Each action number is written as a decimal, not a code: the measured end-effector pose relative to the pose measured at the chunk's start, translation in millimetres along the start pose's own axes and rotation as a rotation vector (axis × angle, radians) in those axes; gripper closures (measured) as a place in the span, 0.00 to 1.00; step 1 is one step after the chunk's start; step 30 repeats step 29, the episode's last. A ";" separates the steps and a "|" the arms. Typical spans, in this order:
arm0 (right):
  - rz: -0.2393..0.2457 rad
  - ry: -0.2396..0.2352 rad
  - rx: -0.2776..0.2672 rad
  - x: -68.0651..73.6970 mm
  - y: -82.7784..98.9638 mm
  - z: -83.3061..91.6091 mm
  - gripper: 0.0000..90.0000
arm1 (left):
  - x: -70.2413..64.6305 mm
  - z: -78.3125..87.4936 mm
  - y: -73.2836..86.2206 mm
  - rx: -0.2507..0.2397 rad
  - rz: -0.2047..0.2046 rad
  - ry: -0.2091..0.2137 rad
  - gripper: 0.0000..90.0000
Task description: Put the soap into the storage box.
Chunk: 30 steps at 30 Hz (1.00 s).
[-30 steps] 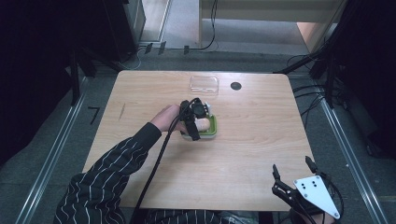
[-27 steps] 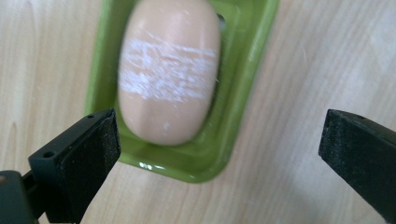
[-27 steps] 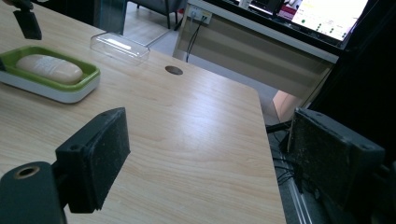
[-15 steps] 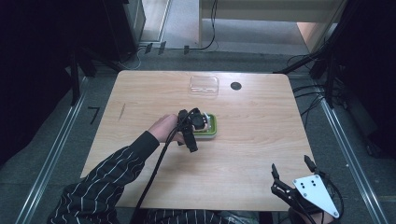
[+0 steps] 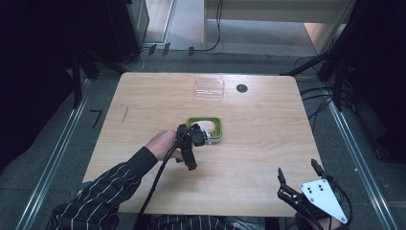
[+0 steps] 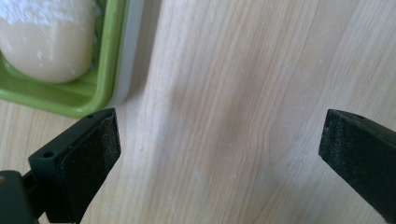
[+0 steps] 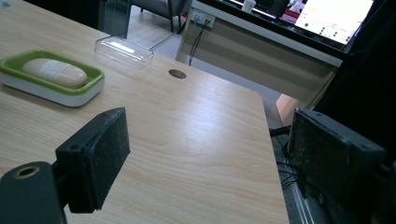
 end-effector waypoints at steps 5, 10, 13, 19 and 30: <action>0.000 -0.004 0.001 0.7 -0.1 -0.3 0.15 | -10.1 -3.6 11.7 0.012 -0.003 0.003 0.00; 0.003 -0.003 0.001 0.9 -0.3 -0.3 0.15 | -20.3 -2.1 22.2 0.005 -0.001 -0.012 0.00; 0.003 -0.003 -0.001 0.8 -0.4 -0.2 0.15 | -26.0 -4.1 29.6 0.005 -0.003 -0.027 0.00; 0.002 -0.001 -0.006 0.5 -0.4 0.1 0.15 | -36.6 -9.8 44.3 0.002 0.014 -0.030 0.00; 0.002 -0.001 -0.008 0.1 -0.8 -1.2 0.15 | -41.7 -15.3 54.2 0.006 0.000 -0.041 0.00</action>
Point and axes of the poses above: each handheld gripper's, and its own axes: z roughly backward along the jaws, y roughly out of its underside, x roughly to its left, the point moved 4 cm from there along -z, roughly forward along the jaws, and after that the axes turned 3 degrees about -y, right-handed, at the moved point
